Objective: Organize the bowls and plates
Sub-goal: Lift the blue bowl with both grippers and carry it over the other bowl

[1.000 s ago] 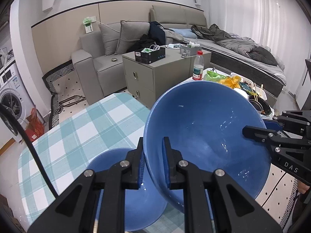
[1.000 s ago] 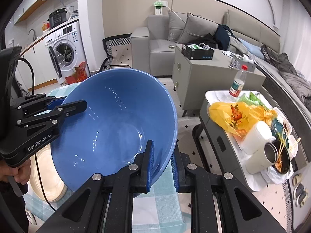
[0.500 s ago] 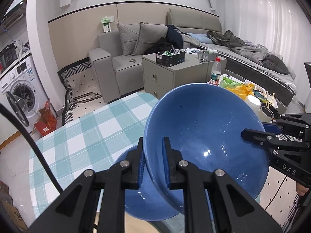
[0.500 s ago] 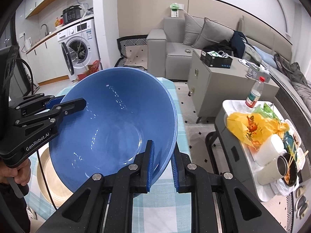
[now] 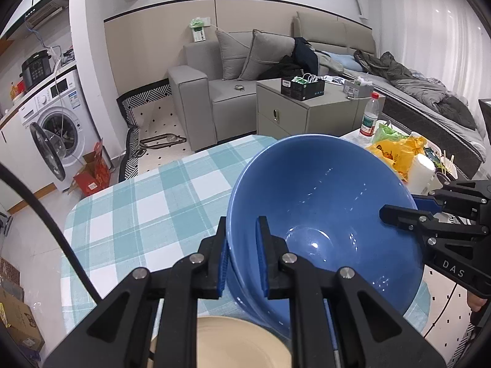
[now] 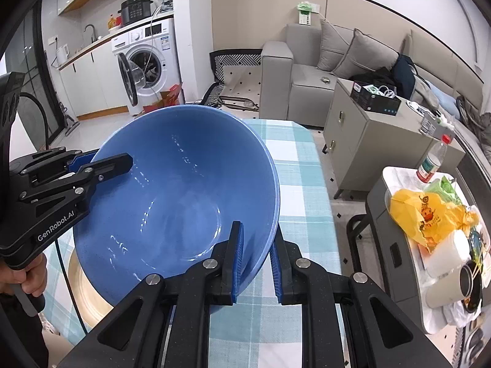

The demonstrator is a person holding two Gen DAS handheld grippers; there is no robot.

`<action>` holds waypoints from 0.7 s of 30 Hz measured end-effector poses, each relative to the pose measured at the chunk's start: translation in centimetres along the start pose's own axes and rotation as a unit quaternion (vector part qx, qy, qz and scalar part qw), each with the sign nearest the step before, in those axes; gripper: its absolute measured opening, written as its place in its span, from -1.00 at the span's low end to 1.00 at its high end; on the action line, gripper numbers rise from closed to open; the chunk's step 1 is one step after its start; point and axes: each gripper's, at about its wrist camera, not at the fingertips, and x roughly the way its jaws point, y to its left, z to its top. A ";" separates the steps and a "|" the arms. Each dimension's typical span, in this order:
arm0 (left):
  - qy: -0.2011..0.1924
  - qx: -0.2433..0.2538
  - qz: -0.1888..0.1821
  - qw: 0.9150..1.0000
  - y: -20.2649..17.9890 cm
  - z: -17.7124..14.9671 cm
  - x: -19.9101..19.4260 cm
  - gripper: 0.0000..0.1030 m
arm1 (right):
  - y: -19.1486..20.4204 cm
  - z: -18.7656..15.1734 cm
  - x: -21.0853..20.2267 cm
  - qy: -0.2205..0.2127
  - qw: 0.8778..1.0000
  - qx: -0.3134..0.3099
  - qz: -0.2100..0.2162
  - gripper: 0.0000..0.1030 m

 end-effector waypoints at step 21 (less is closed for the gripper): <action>0.035 -0.011 0.017 0.999 1.6 -2.2 3.5 -0.73 | 1.6 0.0 4.9 0.035 0.999 -0.014 0.006 -0.67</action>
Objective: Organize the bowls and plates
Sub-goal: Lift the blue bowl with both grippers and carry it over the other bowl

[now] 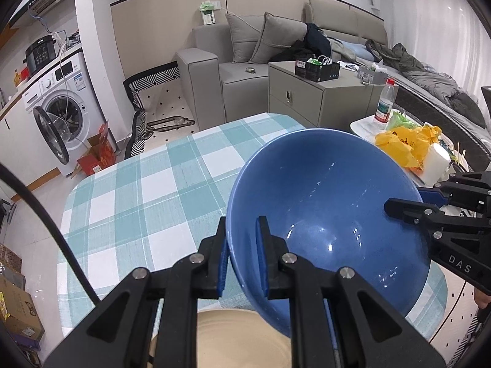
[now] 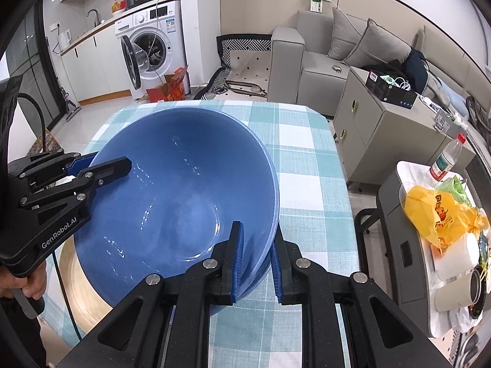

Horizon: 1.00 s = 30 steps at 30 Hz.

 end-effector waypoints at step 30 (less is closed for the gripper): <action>0.042 0.017 0.007 0.999 -1.0 -1.4 4.7 -0.73 | -0.9 -1.1 4.1 0.038 0.999 0.001 -0.017 -0.67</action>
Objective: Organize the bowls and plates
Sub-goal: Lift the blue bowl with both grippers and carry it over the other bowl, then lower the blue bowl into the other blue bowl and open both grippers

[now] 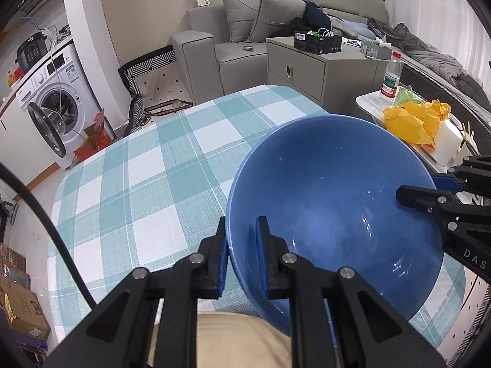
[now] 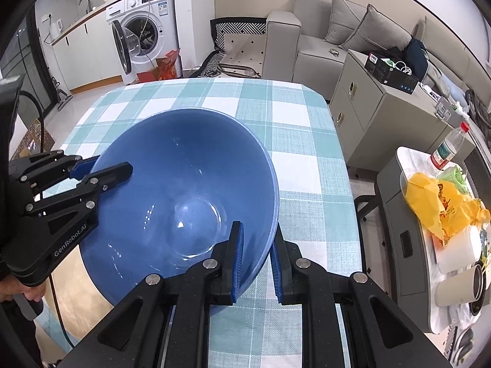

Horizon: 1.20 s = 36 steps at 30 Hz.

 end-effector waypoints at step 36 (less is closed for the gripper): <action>0.016 0.042 0.033 0.998 -0.9 -0.9 2.0 -0.70 | 2.3 -0.4 2.2 0.006 0.995 -0.054 -0.080 -0.66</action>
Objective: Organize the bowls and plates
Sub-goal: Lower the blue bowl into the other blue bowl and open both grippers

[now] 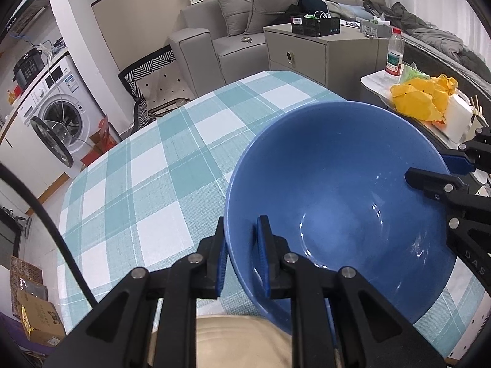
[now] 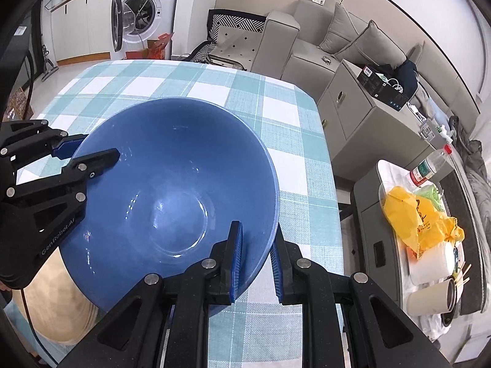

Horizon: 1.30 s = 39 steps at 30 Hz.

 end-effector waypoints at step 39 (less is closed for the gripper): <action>-0.015 -0.066 -0.073 0.995 2.3 -0.6 -1.7 0.67 | -4.6 -1.1 -1.2 -0.045 0.983 0.114 0.138 0.89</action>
